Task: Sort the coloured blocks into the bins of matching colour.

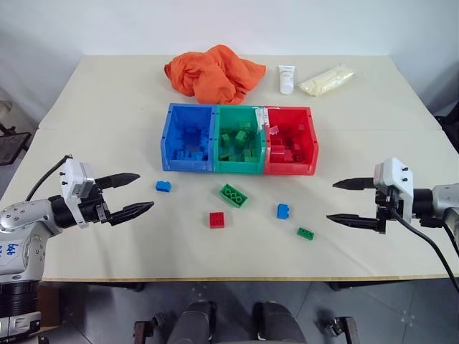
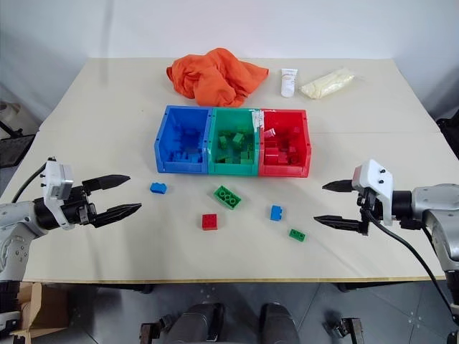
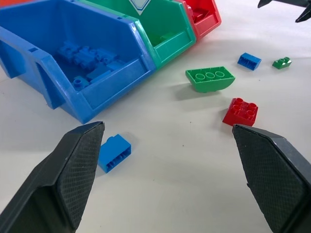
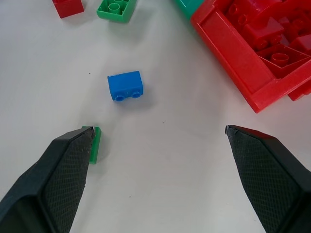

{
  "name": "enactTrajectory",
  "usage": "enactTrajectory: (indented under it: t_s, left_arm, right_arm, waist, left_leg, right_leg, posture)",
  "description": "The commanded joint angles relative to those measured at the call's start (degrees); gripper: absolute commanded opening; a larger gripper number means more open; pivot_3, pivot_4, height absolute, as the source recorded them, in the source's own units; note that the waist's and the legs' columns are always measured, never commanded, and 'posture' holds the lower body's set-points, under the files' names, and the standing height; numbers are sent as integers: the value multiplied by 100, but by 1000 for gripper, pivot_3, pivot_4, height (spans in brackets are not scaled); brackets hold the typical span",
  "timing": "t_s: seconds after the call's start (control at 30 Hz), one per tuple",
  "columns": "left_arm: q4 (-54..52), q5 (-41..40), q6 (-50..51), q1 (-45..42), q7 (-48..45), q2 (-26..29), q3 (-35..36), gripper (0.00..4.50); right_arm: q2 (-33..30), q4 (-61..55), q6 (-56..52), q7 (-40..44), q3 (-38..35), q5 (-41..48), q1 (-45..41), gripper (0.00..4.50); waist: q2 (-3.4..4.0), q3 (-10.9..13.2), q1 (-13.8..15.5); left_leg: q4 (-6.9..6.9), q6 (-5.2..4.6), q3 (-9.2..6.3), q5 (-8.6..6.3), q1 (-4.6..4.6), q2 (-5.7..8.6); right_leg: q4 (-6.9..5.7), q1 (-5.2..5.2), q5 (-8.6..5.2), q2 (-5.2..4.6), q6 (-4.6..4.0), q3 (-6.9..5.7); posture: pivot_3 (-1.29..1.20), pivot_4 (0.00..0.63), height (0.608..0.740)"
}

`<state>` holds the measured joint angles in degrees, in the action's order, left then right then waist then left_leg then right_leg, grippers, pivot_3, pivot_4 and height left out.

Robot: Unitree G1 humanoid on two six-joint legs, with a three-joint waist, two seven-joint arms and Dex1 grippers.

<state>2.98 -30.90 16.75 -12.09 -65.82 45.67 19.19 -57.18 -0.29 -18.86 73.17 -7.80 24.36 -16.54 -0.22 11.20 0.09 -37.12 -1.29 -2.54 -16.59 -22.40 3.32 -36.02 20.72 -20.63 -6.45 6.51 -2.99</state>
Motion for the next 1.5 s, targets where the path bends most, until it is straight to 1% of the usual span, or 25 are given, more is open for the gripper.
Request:
enactTrajectory:
  t_s: [0.03,0.13,0.3,0.4,0.47,0.57,0.67,0.73,0.8,0.93,1.07,1.13,1.27,1.33,1.43,1.5]
  left_arm:
    - [-145,-215,-87,-58,-91,-18,147,4486]
    - [-112,-81,-121,-168,93,-33,60,4486]
    - [-185,-160,192,-379,155,-50,-117,4486]
    - [-165,-24,32,-395,-15,-8,-290,4486]
    - [-78,-58,13,-434,-260,25,-410,4486]
    - [35,-71,16,-504,-510,65,-538,4486]
    - [172,-3,-86,-549,-623,32,-618,4486]
    - [209,28,-185,-543,-714,21,-673,4486]
    - [203,50,-227,-540,-702,-5,-701,4486]
    - [18,-39,-170,-440,-563,-89,-646,4486]
    - [-435,-223,70,-133,-337,-183,-531,4486]
    - [-724,-305,180,81,-232,-222,-474,4486]
    - [-1179,-458,365,437,-20,-267,-354,4486]
    - [-1358,-530,434,583,95,-279,-294,4486]
    - [-1490,-583,496,670,203,-292,-261,4486]
    - [-1567,-612,505,767,305,-320,-192,4500]
  right_arm:
    - [-64,-183,42,-47,-275,78,31,4500]
    - [-47,-242,-32,-121,-270,100,52,4500]
    - [-122,-315,-152,-228,-397,97,272,4500]
    - [-271,-257,-233,-169,-665,100,593,4500]
    - [-526,-73,-51,-10,-997,-88,1056,4500]
    - [-799,74,62,95,-1414,-199,1507,4500]
    - [-917,45,40,156,-1660,-199,1714,4500]
    - [-905,-137,-65,121,-1630,-169,1722,4500]
    - [-852,-335,-192,60,-1499,-124,1652,4500]
    - [-649,-848,-520,-109,-928,-65,1389,4500]
    - [-291,-1077,-678,-269,-56,-191,828,4500]
    - [-165,-1020,-651,-258,338,-341,595,4500]
    - [0,-772,-427,-247,850,-638,293,4500]
    - [106,-596,-257,-265,1063,-801,150,4500]
    - [209,-405,-85,-262,1182,-920,41,4500]
    - [347,-284,14,-350,1372,-1109,-25,4101]
  waist:
    - [0,0,0]
    - [0,0,0]
    - [0,0,21]
    - [0,0,32]
    - [1,0,49]
    - [4,2,111]
    - [4,2,101]
    - [4,2,74]
    - [4,2,56]
    - [4,2,42]
    - [4,2,22]
    - [5,3,11]
    - [7,4,19]
    - [7,4,13]
    - [8,4,29]
    - [7,4,17]
  left_leg:
    - [0,0,0,0,0,0]
    - [0,0,0,0,0,0]
    - [-2,0,-2,0,0,0]
    - [-2,-1,-1,0,0,2]
    - [-2,-1,0,0,-1,2]
    - [-3,-2,3,-1,-1,2]
    - [-7,-3,6,0,4,1]
    - [-6,-1,8,1,10,-3]
    - [-7,-2,10,1,11,-3]
    - [-7,-2,8,1,10,-3]
    - [-7,-2,5,0,9,-2]
    - [-8,-2,3,0,8,-2]
    - [-7,-2,-3,0,6,-1]
    - [-8,-2,-1,0,7,-1]
    - [-8,-2,-3,0,8,-2]
    - [-9,-2,-2,0,8,-1]
  right_leg:
    - [0,0,0,0,0,0]
    - [0,0,0,0,0,0]
    - [-2,-1,0,0,0,-2]
    - [-1,-3,1,0,1,-2]
    - [-1,-3,1,0,1,-2]
    - [1,-4,1,0,1,-3]
    - [0,-8,1,1,1,-1]
    - [0,-13,0,4,1,-1]
    - [-1,-12,0,4,1,0]
    - [-3,-12,0,4,1,0]
    - [2,-12,0,3,1,1]
    - [0,-11,1,2,1,1]
    - [0,-10,1,2,1,0]
    - [2,-12,0,1,1,2]
    - [1,-12,0,1,1,1]
    - [0,-12,0,1,1,1]
  posture:
    - [0,150,740]
    - [0,150,740]
    - [0,150,740]
    - [0,150,740]
    - [0,150,740]
    - [0,150,740]
    - [0,150,740]
    - [0,150,740]
    - [0,150,740]
    - [0,150,740]
    - [0,150,740]
    - [0,150,740]
    - [0,150,740]
    - [0,150,740]
    - [0,150,740]
    - [0,150,740]
